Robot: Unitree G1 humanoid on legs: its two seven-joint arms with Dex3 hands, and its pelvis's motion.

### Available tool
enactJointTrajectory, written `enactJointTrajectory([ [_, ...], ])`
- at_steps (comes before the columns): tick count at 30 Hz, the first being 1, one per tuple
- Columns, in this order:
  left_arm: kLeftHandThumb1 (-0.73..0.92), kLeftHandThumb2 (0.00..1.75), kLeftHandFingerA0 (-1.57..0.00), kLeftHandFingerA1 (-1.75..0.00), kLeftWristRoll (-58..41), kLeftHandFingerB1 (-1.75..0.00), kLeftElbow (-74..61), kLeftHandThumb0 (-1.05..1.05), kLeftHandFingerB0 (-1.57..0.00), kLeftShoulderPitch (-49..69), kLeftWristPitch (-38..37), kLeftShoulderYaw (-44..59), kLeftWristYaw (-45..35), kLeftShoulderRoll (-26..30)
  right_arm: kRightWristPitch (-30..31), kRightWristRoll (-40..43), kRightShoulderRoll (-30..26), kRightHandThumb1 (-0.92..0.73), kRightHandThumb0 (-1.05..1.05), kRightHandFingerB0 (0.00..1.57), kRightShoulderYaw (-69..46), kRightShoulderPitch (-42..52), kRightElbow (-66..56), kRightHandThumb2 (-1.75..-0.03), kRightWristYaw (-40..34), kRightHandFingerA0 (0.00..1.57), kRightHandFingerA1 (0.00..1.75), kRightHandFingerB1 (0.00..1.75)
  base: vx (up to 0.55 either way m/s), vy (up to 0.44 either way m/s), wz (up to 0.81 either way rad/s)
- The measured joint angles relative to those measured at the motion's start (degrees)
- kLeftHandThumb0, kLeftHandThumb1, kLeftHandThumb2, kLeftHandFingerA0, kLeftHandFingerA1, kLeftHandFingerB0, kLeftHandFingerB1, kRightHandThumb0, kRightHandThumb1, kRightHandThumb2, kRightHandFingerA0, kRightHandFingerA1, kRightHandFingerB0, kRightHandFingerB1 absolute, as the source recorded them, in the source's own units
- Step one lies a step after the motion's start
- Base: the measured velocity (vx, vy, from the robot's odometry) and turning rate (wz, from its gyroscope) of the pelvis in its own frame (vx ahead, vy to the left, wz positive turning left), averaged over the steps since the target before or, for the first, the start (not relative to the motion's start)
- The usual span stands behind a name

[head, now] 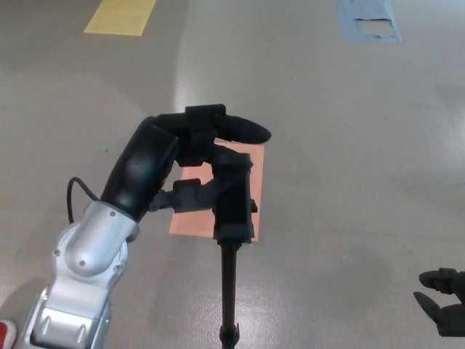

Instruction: The robot uses its left hand to grab the top of a phone stand kept on the floor and rotates it anti-clockwise

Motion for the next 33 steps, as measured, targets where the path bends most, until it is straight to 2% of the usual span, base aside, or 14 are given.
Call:
enactJointTrajectory([
  [6,0.67,0.60,-0.91,-0.57,-2.8,-0.51,0.0,-0.16,-0.80,-1.2,4.9,1.5,-0.8,-0.5,0.0,0.0,0.0,-0.71,-0.84,0.00,0.0,-0.1,0.0,-1.07,0.0,0.08,0.45,0.19,0.00,0.000,0.00],
  [12,0.67,0.60,-0.89,-0.58,-5.6,-0.51,0.0,-0.15,-0.79,-2.3,9.7,3.0,-1.5,-1.0,0.0,0.0,0.0,-0.71,-0.82,0.03,0.0,-0.3,0.0,-1.06,0.0,0.07,0.45,0.19,0.00,0.000,0.00],
  [13,0.67,0.60,-0.89,-0.58,-5.9,-0.51,0.0,-0.15,-0.78,-2.4,10.3,3.2,-1.6,-1.1,0.0,0.0,0.0,-0.69,-0.77,0.00,0.0,-0.3,0.0,-1.07,0.0,0.03,0.44,0.22,0.00,0.000,0.00],
  [14,0.67,0.60,-0.91,-0.58,-6.2,-0.51,0.0,-0.15,-0.79,-2.5,10.8,3.3,-1.6,-1.1,0.0,0.0,0.0,-0.71,-0.82,0.00,0.0,-0.3,0.0,-1.06,0.0,0.11,0.46,0.20,0.00,0.000,0.00],
  [18,0.67,0.60,-0.90,-0.58,-8.1,-0.51,0.0,-0.16,-0.79,-3.2,14.3,4.5,-1.8,-1.7,0.0,0.0,0.0,-0.68,-0.78,0.00,0.0,-0.6,0.0,-1.05,0.0,0.16,0.49,0.23,0.00,0.000,0.00],
  [25,0.66,0.60,-0.88,-0.58,-10.7,-0.47,0.0,-0.17,-0.69,-4.0,19.0,5.7,-1.9,-2.6,0.0,0.0,0.0,-0.71,-0.78,0.03,0.0,-1.6,0.0,-1.05,0.0,0.08,0.45,0.22,0.00,0.000,0.00],
  [26,0.62,0.58,-0.73,-0.50,-11.1,-0.36,0.0,-0.23,-0.47,-4.2,19.6,6.0,-1.9,-2.7,0.0,0.0,0.0,-0.70,-0.74,0.01,0.0,-1.7,0.0,-1.05,0.0,0.03,0.43,0.24,0.00,0.000,0.00],
  [27,0.62,0.58,-0.73,-0.50,-11.6,-0.36,0.0,-0.23,-0.47,-4.3,20.3,6.2,-1.9,-2.8,0.0,0.0,0.0,-0.70,-0.74,0.01,0.0,-1.8,0.0,-1.05,0.0,0.03,0.43,0.24,0.00,0.000,0.00],
  [28,0.58,0.58,-0.59,-0.45,-12.0,-0.32,0.0,-0.30,-0.36,-4.4,21.1,6.5,-1.9,-2.8,0.0,0.0,0.0,-0.71,-0.79,0.03,0.0,-2.0,0.0,-1.04,0.0,0.09,0.45,0.21,0.00,0.000,0.00],
  [29,0.58,0.58,-0.59,-0.45,-12.8,-0.32,-0.1,-0.30,-0.36,-4.7,22.3,6.9,-2.0,-2.8,0.0,0.0,0.0,-0.71,-0.79,0.03,0.0,-2.1,-0.1,-1.04,0.0,0.09,0.45,0.21,0.00,0.000,0.00],
  [30,0.40,0.93,0.00,-0.47,-13.1,-0.48,-0.1,-0.31,0.00,-4.7,22.7,7.0,-2.0,-2.8,0.0,0.0,0.0,-0.70,-0.72,0.01,0.0,-2.2,-0.1,-1.05,0.0,0.03,0.43,0.24,0.00,0.000,0.00],
  [31,0.40,0.93,0.00,-0.47,-13.7,-0.48,-0.1,-0.31,0.00,-4.9,23.6,7.2,-2.2,-2.8,0.0,0.0,0.0,-0.70,-0.72,0.01,0.0,-2.3,-0.1,-1.05,0.1,0.03,0.43,0.24,0.00,0.000,0.00],
  [32,0.45,0.79,-0.11,-0.40,-13.8,-0.16,-0.1,-0.68,0.00,-4.9,23.8,7.3,-2.2,-2.8,0.0,0.0,0.0,-0.72,-0.80,0.08,0.0,-2.4,-0.1,-1.02,0.1,0.07,0.43,0.19,0.00,0.000,0.00],
  [33,0.45,0.79,-0.11,-0.40,-14.7,-0.16,-0.1,-0.68,0.00,-5.3,25.2,7.5,-2.7,-2.5,0.0,0.0,0.0,-0.72,-0.80,0.08,0.0,-2.6,-0.1,-1.02,0.1,0.07,0.43,0.19,0.00,0.000,0.00],
])
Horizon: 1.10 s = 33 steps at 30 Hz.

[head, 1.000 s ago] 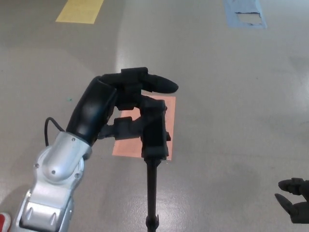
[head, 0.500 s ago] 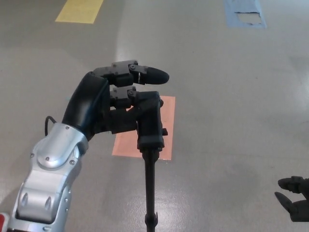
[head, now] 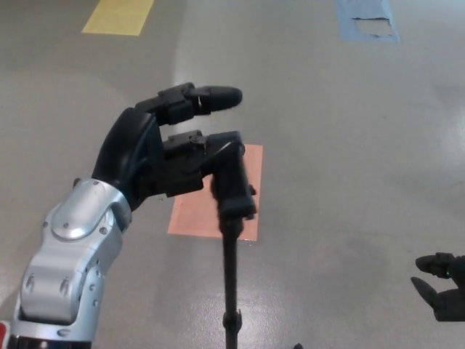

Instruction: The robot uses its left hand to grab the top of a phone stand kept on the floor and rotates it anti-clockwise

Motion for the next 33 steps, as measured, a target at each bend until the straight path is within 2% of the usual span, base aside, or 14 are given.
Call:
enactJointTrajectory([
  [1,0.51,0.82,-0.08,-0.19,-0.3,-0.04,0.0,-0.79,0.00,-0.1,0.4,0.0,-0.2,0.1,0.0,0.0,0.0,-0.72,-0.77,0.03,0.0,-0.1,0.0,-1.03,0.0,0.10,0.45,0.21,0.00,0.000,0.00],
  [2,0.51,0.82,-0.08,-0.19,-0.7,-0.04,-0.1,-0.79,0.00,-0.2,1.0,0.0,-0.5,0.4,0.0,0.0,0.0,-0.72,-0.77,0.03,0.0,-0.2,0.0,-1.03,0.0,0.10,0.45,0.21,0.00,0.000,0.00],
  [3,0.54,0.86,-0.01,-0.09,-1.0,-0.01,-0.2,-0.86,0.00,-0.3,1.5,0.0,-0.8,0.7,0.0,0.0,0.0,-0.72,-0.75,0.03,0.0,-0.3,0.0,-1.02,0.0,0.10,0.45,0.22,0.00,0.000,0.00],
  [5,0.53,0.88,0.00,-0.09,-2.2,-0.03,-0.7,-0.86,0.00,-0.5,3.3,-0.3,-2.3,2.3,0.1,0.0,0.0,-0.71,-0.70,0.00,0.0,-1.0,0.0,-1.04,0.1,0.05,0.44,0.24,0.00,0.000,0.00],
  [10,0.54,0.90,0.00,-0.06,-3.8,0.00,-1.7,-0.90,0.00,-0.6,5.2,-1.2,-5.4,5.1,0.2,0.0,0.0,-0.72,-0.70,0.01,0.1,-1.9,-0.2,-1.04,0.4,0.04,0.43,0.24,0.00,0.000,0.00],
  [11,0.61,0.62,0.00,0.00,-4.1,0.00,-1.8,-0.90,0.00,-0.7,5.4,-1.4,-6.0,5.6,0.2,0.0,0.0,-0.73,-0.77,0.07,0.1,-2.0,-0.2,-1.01,0.5,0.06,0.42,0.21,0.00,0.000,0.00],
  [16,0.59,0.61,0.00,0.00,-5.6,0.00,-1.8,-0.87,0.00,-1.5,6.3,-3.3,-10.8,9.0,0.4,0.0,-0.1,-0.72,-0.75,0.07,0.3,-2.4,-0.3,-1.00,1.1,0.06,0.42,0.21,0.00,0.000,0.00],
  [17,0.51,0.88,0.00,-0.05,-5.7,0.00,-1.8,-0.89,0.00,-1.7,6.3,-3.6,-11.6,9.5,0.5,0.0,-0.1,-0.71,-0.68,0.03,0.3,-2.4,-0.3,-1.02,1.2,0.03,0.42,0.25,0.00,0.000,0.00],
  [23,0.53,0.91,0.00,-0.04,-6.9,0.00,-1.5,-0.91,0.00,-2.6,6.4,-4.9,-16.7,12.4,1.2,0.0,-0.5,-0.72,-0.68,0.01,0.3,-3.4,-0.5,-1.02,2.1,0.05,0.43,0.25,0.00,0.000,0.00],
  [24,0.68,1.01,0.00,-0.06,-7.1,0.00,-1.5,-1.01,0.00,-2.7,6.4,-4.9,-17.4,12.8,1.3,0.0,-0.6,-0.71,-0.67,0.01,0.3,-3.5,-0.6,-1.01,2.1,0.06,0.43,0.26,0.00,0.000,0.00],
  [25,0.77,1.08,0.00,-0.11,-7.1,-0.05,-1.5,-0.94,0.00,-2.7,6.4,-4.9,-17.5,12.9,1.3,0.0,-0.6,-0.72,-0.67,0.01,0.4,-3.6,-0.6,-1.02,2.1,0.06,0.43,0.25,0.00,0.000,0.00],
  [28,0.78,1.09,0.00,-0.12,-7.7,-0.10,-1.3,-0.89,0.00,-2.2,6.3,-3.2,-18.2,13.2,1.7,0.0,-0.8,-0.72,-0.67,0.01,0.6,-4.0,-0.8,-1.02,2.4,0.05,0.43,0.25,0.00,0.000,0.00],
  [29,0.75,0.95,0.00,-0.04,-7.7,-0.03,-0.9,-0.88,0.00,-2.0,6.1,-2.4,-18.0,13.2,1.7,0.0,-0.8,-0.72,-0.69,0.01,0.6,-4.0,-0.8,-1.01,2.5,0.09,0.44,0.24,0.00,0.000,0.00],
  [33,0.76,0.96,0.00,-0.03,-7.6,0.00,4.5,-0.89,0.00,-0.7,4.8,3.4,-15.7,13.2,1.9,-0.1,-1.0,-0.72,-0.68,0.00,1.0,-4.0,-1.0,-1.01,2.9,0.10,0.45,0.25,0.00,0.000,0.00],
])
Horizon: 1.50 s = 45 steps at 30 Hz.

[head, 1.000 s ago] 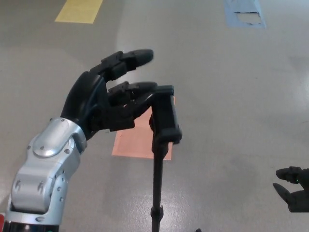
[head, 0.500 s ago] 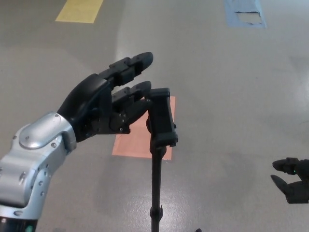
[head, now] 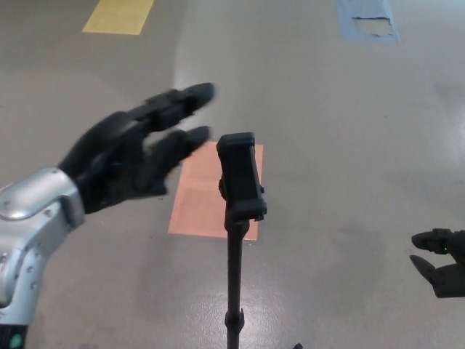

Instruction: The robot uses its left hand to grab the top of a phone stand kept on the floor and rotates it anti-clockwise

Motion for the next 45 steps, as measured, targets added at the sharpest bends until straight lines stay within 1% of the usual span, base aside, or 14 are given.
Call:
enactJointTrajectory([
  [1,0.81,1.13,0.00,-0.10,0.0,-0.09,2.1,-0.91,0.00,0.2,-0.7,1.8,0.6,0.0,0.0,-0.1,0.0,-0.72,-0.67,0.01,0.2,0.0,0.0,-1.01,0.0,0.04,0.42,0.25,0.00,0.000,0.00],
  [7,0.80,1.11,0.00,-0.08,-0.1,-0.07,13.1,-0.92,0.00,0.1,-4.5,10.3,3.0,0.6,0.3,-0.1,0.0,-0.71,-0.68,0.01,0.4,0.0,0.0,-1.00,0.2,0.09,0.44,0.25,0.00,0.000,0.00],
  [8,0.79,1.11,0.00,-0.08,-0.1,-0.07,15.0,-0.92,0.00,0.0,-5.3,11.5,3.2,0.8,0.3,-0.1,0.0,-0.71,-0.66,0.01,0.4,0.0,0.0,-1.00,0.2,0.04,0.42,0.25,0.00,0.000,0.00],
  [13,0.77,1.08,0.00,-0.11,0.0,-0.08,21.4,-0.90,0.00,-0.6,-8.5,14.7,3.6,1.0,0.4,-0.1,0.0,-0.71,-0.67,0.01,0.4,0.0,0.0,-1.01,0.2,0.04,0.42,0.25,0.00,0.000,0.00],
  [16,0.72,1.04,0.00,-0.18,0.4,-0.11,23.9,-0.85,0.00,-0.7,-10.2,14.6,3.9,1.1,0.4,-0.1,0.0,-0.71,-0.69,0.00,0.4,0.0,0.0,-1.01,0.2,0.11,0.45,0.25,0.00,0.000,0.00],
  [20,0.69,1.01,-0.04,-0.16,3.1,-0.15,28.3,-0.86,-0.04,-0.7,-13.2,11.3,4.8,2.0,0.4,-0.1,0.0,-0.71,-0.69,0.00,0.5,0.0,0.0,-1.01,0.2,0.10,0.45,0.25,0.00,0.000,0.00],
  [21,0.69,1.02,-0.01,-0.25,3.9,-0.19,29.5,-0.79,-0.02,-0.7,-13.7,10.3,5.2,2.3,0.4,-0.1,0.0,-0.72,-0.68,0.00,0.5,0.0,0.0,-1.01,0.2,0.08,0.44,0.25,0.00,0.000,0.00],
  [23,0.70,1.00,-0.07,-0.29,5.2,-0.16,31.7,-0.85,-0.08,-0.7,-14.8,8.1,6.0,2.7,0.4,-0.1,0.0,-0.71,-0.68,0.00,0.6,0.1,0.0,-1.00,0.2,0.09,0.44,0.25,0.00,0.000,0.00],
  [25,0.70,1.00,-0.07,-0.29,7.0,-0.16,35.3,-0.85,-0.08,-0.6,-16.2,5.3,7.0,3.1,0.4,-0.1,0.0,-0.71,-0.68,0.00,0.6,0.3,-0.1,-1.00,0.2,0.09,0.44,0.25,0.00,0.000,0.00],
  [26,0.66,0.97,-0.08,-0.33,7.6,-0.22,36.9,-0.81,-0.07,-0.6,-16.8,4.2,7.4,3.2,0.4,-0.1,0.0,-0.72,-0.67,0.02,0.6,0.4,-0.1,-1.02,0.2,0.03,0.42,0.25,0.00,0.000,0.00],
  [29,0.66,0.97,-0.09,-0.30,9.8,-0.23,41.7,-0.83,-0.08,-0.3,-18.5,1.0,8.9,3.5,0.4,-0.1,0.0,-0.72,-0.67,0.00,0.6,1.0,-0.1,-1.01,0.2,0.05,0.42,0.26,0.00,0.000,0.00],
  [31,0.64,0.98,-0.05,-0.41,10.9,-0.30,44.1,-0.73,-0.04,-0.1,-19.3,-0.4,9.6,3.6,0.4,-0.1,0.0,-0.71,-0.66,0.01,0.7,1.3,-0.1,-1.00,0.2,0.04,0.42,0.26,0.00,0.000,0.00],
  [37,0.65,0.99,-0.05,-0.40,15.5,-0.29,54.6,-0.72,-0.03,1.7,-23.4,-6.8,13.4,5.0,0.3,-0.1,0.1,-0.70,-0.67,0.00,0.7,4.4,-0.2,-1.00,0.2,0.10,0.44,0.27,0.00,0.000,0.00],
  [45,0.66,0.99,-0.04,-0.38,20.1,-0.28,64.1,-0.70,-0.04,4.0,-29.1,-12.6,16.4,6.9,0.1,-0.1,0.4,-0.70,-0.66,0.03,0.7,9.5,-0.3,-1.00,0.2,0.03,0.40,0.26,0.00,0.000,0.00],
])
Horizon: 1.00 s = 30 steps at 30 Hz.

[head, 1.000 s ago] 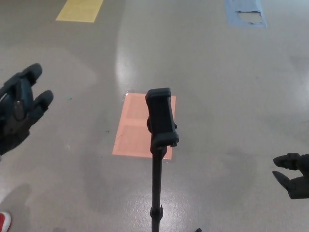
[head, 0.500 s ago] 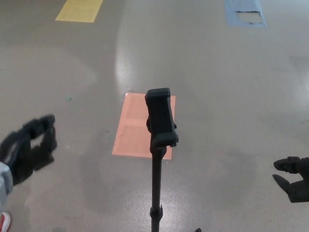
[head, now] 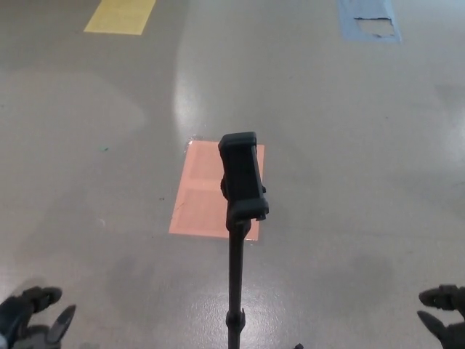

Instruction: The robot uses its left hand to grab the top of a phone stand kept on the floor and rotates it anti-clockwise

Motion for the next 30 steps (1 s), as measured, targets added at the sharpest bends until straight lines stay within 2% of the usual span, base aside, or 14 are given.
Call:
enactJointTrajectory([
  [15,0.70,1.02,-0.05,-0.41,5.9,-0.29,7.1,-0.72,-0.02,-0.3,-10.1,-2.4,3.5,3.0,-1.0,0.2,0.1,-0.70,-0.66,0.00,-0.5,2.8,-0.9,-1.00,0.0,0.04,0.42,0.26,0.00,0.000,0.00],
  [21,0.70,1.02,-0.05,-0.41,7.1,-0.28,8.0,-0.72,-0.03,-0.8,-12.1,-2.2,3.8,3.1,-1.2,0.3,0.1,-0.71,-0.66,0.01,-0.6,2.9,-1.2,-1.00,0.0,0.03,0.42,0.25,0.00,0.000,0.00],
  [22,0.69,1.02,-0.05,-0.40,7.2,-0.29,8.1,-0.71,-0.03,-0.9,-12.5,-2.0,3.8,3.1,-1.2,0.3,0.1,-0.70,-0.67,0.00,-0.6,2.9,-1.3,-0.99,0.0,0.08,0.44,0.25,0.00,0.000,0.00],
  [25,0.69,1.02,-0.05,-0.40,7.6,-0.29,8.2,-0.71,-0.04,-1.0,-13.2,-2.0,3.8,3.2,-1.2,0.3,0.1,-0.69,-0.66,0.00,-0.6,2.9,-1.3,-0.99,0.0,0.08,0.44,0.26,0.00,0.000,0.00],
  [27,0.69,1.01,-0.05,-0.41,7.6,-0.29,8.2,-0.72,-0.03,-1.0,-13.2,-2.0,3.8,3.2,-1.2,0.3,0.1,-0.70,-0.64,0.03,-0.7,2.9,-1.4,-0.99,0.0,0.02,0.41,0.27,0.00,0.000,0.00],
  [30,0.68,1.01,-0.05,-0.40,8.2,-0.29,8.2,-0.71,-0.04,-1.1,-13.7,-1.9,3.8,3.2,-1.2,0.3,0.1,-0.70,-0.65,0.03,-0.7,2.9,-1.5,-1.00,0.0,0.02,0.41,0.27,0.00,0.000,0.00],
])
